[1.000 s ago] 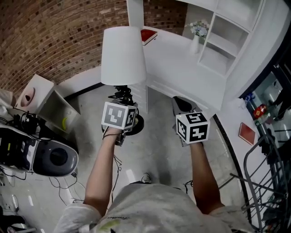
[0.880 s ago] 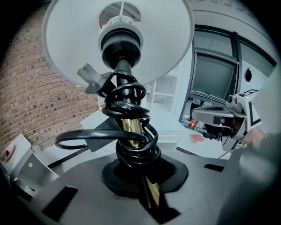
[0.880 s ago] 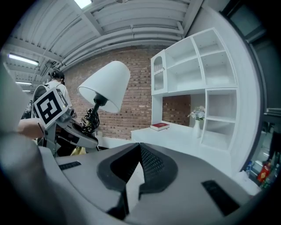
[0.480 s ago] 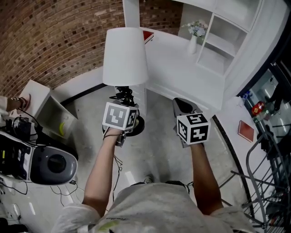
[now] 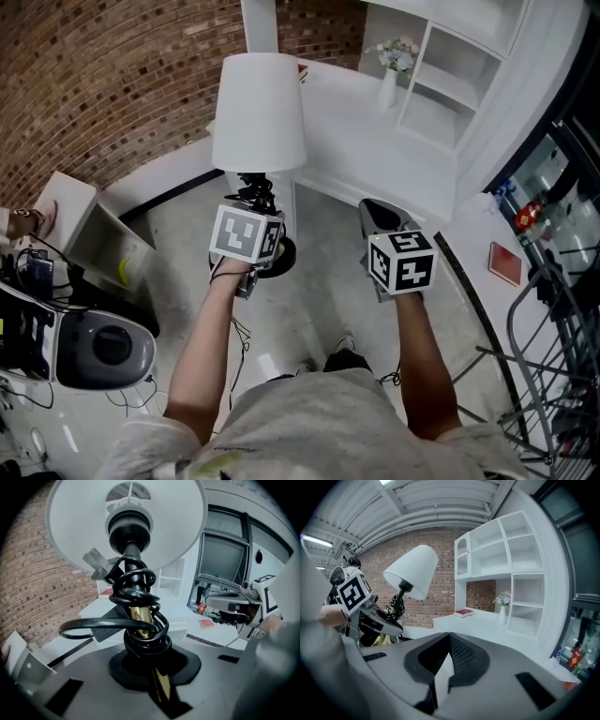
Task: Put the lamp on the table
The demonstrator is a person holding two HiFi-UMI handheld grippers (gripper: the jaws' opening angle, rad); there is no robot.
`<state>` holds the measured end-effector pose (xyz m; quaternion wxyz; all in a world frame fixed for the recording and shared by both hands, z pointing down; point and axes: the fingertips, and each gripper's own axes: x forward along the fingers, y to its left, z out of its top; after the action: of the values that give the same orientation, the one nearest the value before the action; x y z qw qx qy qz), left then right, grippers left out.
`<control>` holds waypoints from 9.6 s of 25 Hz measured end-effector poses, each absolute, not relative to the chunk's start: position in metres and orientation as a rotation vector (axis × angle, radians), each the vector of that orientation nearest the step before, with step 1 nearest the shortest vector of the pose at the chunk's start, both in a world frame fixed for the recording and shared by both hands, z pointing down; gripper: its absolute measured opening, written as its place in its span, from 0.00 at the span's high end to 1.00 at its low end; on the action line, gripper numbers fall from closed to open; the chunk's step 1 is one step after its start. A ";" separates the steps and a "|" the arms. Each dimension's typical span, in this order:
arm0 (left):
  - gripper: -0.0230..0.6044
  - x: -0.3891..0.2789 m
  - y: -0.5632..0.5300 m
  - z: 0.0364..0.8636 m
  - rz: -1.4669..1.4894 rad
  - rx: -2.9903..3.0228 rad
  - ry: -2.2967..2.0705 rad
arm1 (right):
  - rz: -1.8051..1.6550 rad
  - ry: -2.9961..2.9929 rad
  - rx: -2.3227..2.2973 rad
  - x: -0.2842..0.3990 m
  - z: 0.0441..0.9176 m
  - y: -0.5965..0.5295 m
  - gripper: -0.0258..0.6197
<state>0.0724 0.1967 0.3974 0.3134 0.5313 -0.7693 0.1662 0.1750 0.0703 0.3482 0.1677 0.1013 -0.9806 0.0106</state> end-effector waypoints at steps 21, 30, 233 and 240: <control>0.89 0.003 0.073 0.411 0.476 1.340 -2.028 | 0.100 -2.801 0.244 0.098 0.368 -0.065 0.95; 0.89 -0.037 0.007 0.407 0.469 1.301 -2.041 | 0.105 -2.810 0.193 0.049 0.366 -0.134 0.95; 0.89 -0.352 -0.440 0.508 0.478 2.403 -1.770 | 0.413 -2.549 1.040 -0.235 0.447 -0.365 0.95; 0.89 -0.349 -0.451 0.510 0.462 2.426 -1.827 | 0.409 -2.533 1.069 -0.222 0.452 -0.368 0.95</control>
<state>-0.3487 -0.4511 0.5104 0.0349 0.7892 -0.5945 0.1502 -0.2219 -0.3679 0.4517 0.1801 0.3785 -0.8963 0.1447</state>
